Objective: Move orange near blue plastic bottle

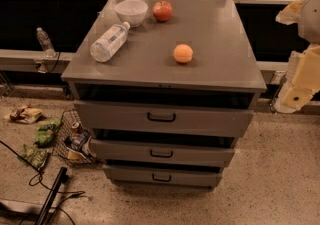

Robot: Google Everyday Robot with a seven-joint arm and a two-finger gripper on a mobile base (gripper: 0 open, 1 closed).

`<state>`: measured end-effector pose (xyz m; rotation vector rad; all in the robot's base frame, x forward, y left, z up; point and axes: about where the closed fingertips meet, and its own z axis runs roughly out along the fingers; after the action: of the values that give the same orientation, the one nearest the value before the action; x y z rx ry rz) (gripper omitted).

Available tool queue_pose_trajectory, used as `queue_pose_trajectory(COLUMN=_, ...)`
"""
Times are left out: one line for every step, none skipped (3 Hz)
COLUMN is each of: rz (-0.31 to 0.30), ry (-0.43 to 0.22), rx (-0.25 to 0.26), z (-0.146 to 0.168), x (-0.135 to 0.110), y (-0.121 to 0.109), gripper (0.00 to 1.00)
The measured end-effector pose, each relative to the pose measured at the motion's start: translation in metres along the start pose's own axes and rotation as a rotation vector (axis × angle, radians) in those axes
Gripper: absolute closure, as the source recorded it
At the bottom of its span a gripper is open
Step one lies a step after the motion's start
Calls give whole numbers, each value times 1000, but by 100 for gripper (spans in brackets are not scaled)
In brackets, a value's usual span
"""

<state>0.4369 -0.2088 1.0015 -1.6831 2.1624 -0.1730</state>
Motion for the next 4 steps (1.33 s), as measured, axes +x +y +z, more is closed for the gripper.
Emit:
queue_pose_trajectory(rz=0, ry=0, rx=0, z=0, x=0, y=0, gripper=0)
queue_pose_trajectory(rz=54, ry=-80, rx=28, z=6, x=-5, y=-12, gripper=0)
queue_pose_trajectory(rz=207, ry=-267, rx=38, z=40, x=-10, y=-45, gripper=0)
queue_pose_trajectory(rz=320, ry=-530, rx=79, z=86, x=-39, y=-104, gripper=0)
